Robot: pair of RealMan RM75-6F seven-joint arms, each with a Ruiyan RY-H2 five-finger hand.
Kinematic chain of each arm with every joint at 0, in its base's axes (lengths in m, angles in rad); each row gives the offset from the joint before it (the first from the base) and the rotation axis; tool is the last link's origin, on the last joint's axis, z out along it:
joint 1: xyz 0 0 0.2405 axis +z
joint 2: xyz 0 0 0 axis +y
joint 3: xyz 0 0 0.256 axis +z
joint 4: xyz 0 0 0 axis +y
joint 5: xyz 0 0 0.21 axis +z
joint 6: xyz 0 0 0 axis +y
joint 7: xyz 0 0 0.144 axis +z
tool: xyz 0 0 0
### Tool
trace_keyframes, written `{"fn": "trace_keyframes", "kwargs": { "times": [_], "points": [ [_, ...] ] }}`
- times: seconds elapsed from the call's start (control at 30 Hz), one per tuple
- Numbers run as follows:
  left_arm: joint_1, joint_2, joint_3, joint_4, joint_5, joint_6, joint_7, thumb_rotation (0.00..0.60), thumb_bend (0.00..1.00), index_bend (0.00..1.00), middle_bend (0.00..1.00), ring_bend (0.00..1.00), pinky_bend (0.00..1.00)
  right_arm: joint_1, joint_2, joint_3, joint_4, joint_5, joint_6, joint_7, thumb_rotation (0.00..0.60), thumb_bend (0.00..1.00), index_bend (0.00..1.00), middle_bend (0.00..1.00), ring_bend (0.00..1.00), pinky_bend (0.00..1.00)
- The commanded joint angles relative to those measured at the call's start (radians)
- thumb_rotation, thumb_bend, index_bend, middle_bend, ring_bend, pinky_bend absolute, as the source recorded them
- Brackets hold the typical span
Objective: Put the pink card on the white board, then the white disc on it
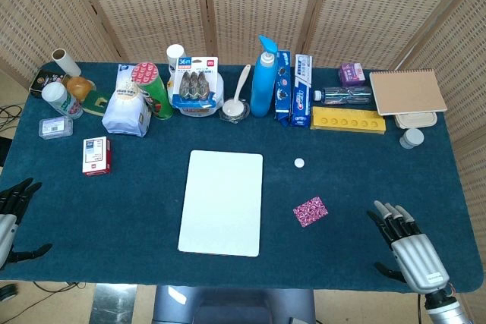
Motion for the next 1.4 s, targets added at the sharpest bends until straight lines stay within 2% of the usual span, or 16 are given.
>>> {"fn": "trace_keyframes", "kwargs": {
  "times": [0.03, 0.27, 0.47, 0.87, 1.13, 1.4],
  "points": [
    [0.0, 0.006, -0.002, 0.006, -0.003, -0.002, -0.018, 0.6, 0.08, 0.0, 0.0, 0.0, 0.05, 0.058, -0.023, 0.01, -0.002, -0.016, -0.078, -0.01, 0.6, 0.23, 0.11, 0.0, 0.0, 0.0],
    [-0.008, 0.014, -0.008, 0.007, -0.015, -0.016, -0.039, 0.6, 0.08, 0.0, 0.0, 0.0, 0.05, 0.223, -0.021, 0.05, -0.044, 0.004, -0.286, 0.09, 0.6, 0.26, 0.17, 0.0, 0.0, 0.0],
    [-0.003, 0.017, -0.006, -0.004, -0.005, -0.008, -0.037, 0.6, 0.08, 0.0, 0.0, 0.0, 0.05, 0.362, -0.071, 0.105, -0.006, 0.074, -0.47, 0.123, 0.6, 0.28, 0.19, 0.0, 0.0, 0.0],
    [-0.015, 0.004, -0.011, -0.017, -0.032, -0.032, 0.01, 0.6, 0.08, 0.0, 0.0, 0.0, 0.05, 0.471, -0.149, 0.14, 0.067, 0.202, -0.621, 0.1, 0.6, 0.29, 0.2, 0.0, 0.0, 0.0],
    [-0.021, 0.001, -0.013, -0.023, -0.051, -0.043, 0.032, 0.6, 0.08, 0.0, 0.0, 0.0, 0.05, 0.51, -0.182, 0.124, 0.139, 0.241, -0.674, 0.08, 0.6, 0.29, 0.21, 0.0, 0.0, 0.0],
    [-0.027, -0.004, -0.015, -0.03, -0.067, -0.055, 0.054, 0.6, 0.08, 0.0, 0.0, 0.0, 0.05, 0.53, -0.189, 0.107, 0.173, 0.246, -0.689, 0.118, 0.6, 0.29, 0.23, 0.0, 0.0, 0.0]
  ]
}}
